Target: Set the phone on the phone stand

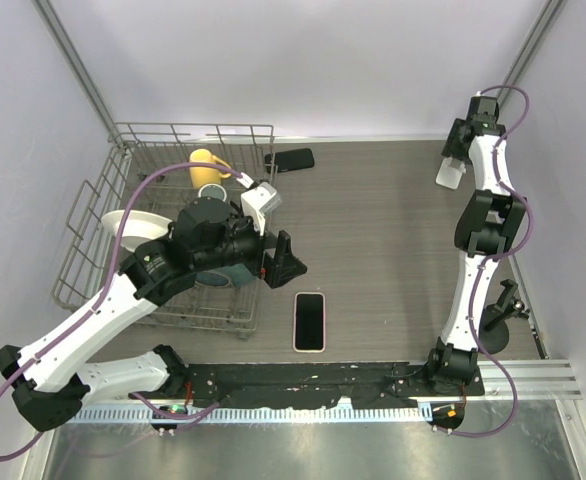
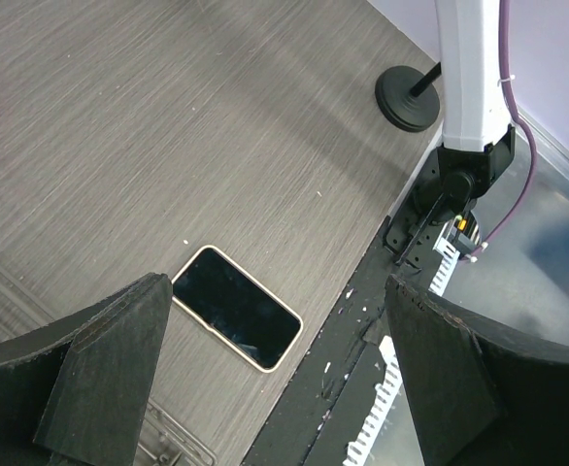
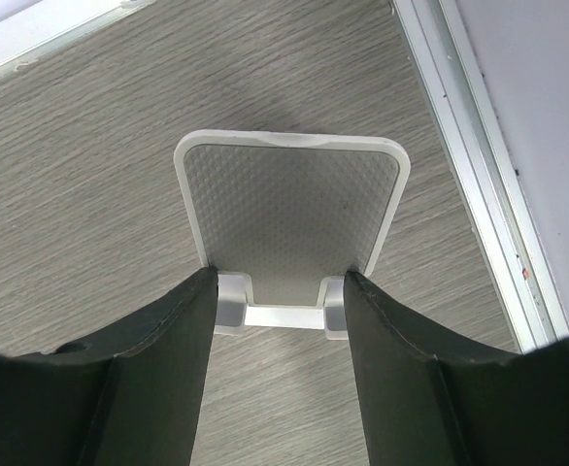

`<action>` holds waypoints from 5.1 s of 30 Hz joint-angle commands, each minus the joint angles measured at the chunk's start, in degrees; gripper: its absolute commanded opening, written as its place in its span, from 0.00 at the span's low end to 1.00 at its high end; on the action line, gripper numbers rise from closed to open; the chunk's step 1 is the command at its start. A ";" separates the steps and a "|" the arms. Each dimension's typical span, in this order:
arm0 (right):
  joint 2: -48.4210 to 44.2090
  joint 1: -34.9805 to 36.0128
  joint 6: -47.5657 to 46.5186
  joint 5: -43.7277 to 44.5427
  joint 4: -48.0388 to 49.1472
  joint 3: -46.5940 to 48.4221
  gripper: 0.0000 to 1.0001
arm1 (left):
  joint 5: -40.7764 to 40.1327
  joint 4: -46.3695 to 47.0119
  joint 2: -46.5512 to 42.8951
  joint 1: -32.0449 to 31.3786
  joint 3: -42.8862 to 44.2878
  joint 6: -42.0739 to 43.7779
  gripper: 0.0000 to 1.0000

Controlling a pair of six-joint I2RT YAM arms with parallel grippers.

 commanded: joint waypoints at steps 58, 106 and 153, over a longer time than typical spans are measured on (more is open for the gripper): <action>-12.41 6.36 31.03 35.66 15.12 -20.22 0.01 | 0.90 4.21 -2.42 -0.23 -2.01 -1.09 0.96; -22.75 9.08 45.84 43.58 0.57 -26.78 0.88 | 0.54 3.60 -6.11 -0.31 -3.07 -3.99 0.97; 14.67 37.39 43.97 8.24 27.60 4.32 0.01 | -4.12 9.13 -4.18 -0.23 -6.50 -6.01 0.96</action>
